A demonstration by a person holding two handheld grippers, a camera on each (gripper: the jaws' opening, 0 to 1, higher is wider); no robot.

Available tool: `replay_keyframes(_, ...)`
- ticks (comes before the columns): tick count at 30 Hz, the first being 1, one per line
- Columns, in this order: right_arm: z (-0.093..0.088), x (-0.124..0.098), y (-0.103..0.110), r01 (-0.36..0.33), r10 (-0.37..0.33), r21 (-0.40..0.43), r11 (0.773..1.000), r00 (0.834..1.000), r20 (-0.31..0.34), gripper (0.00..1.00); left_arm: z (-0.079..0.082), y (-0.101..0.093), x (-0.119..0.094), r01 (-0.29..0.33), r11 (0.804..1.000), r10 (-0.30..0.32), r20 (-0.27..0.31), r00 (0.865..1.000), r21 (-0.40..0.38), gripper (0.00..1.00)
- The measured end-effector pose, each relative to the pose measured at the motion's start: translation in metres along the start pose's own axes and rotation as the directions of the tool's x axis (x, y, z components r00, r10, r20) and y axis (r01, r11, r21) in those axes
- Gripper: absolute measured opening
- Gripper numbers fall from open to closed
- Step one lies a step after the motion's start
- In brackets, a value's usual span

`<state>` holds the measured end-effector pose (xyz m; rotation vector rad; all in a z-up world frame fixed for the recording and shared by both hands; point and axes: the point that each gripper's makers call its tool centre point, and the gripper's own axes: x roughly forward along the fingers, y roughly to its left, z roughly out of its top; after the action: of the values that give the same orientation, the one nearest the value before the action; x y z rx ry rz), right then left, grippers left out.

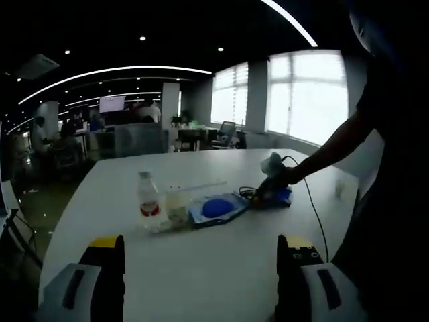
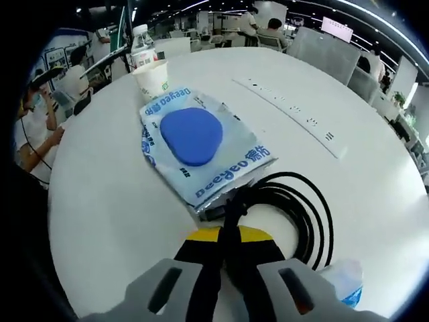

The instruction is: Arrange the tabletop items into an orderly group along one side of the table until the central work area is clear of visible clutter.

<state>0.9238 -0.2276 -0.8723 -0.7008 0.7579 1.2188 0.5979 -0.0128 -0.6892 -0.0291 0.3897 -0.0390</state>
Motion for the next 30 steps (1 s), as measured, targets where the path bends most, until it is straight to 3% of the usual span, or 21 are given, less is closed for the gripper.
replay_keyframes(17, 0.016, -0.029, -0.015, 0.083, -0.082, -0.004, 0.997, 0.992, 0.096, 0.01, 0.003, -0.008, 0.013, 0.067, 0.997, -0.067, -0.001, 0.998, 0.022, 0.92)
replay_keyframes(30, 0.057, -0.064, -0.022, 0.162, -0.144, -0.058, 0.985, 0.963, 0.229, 0.01, 0.001, -0.010, 0.016, 0.110, 0.993, -0.111, 0.002, 0.994, 0.033, 0.91)
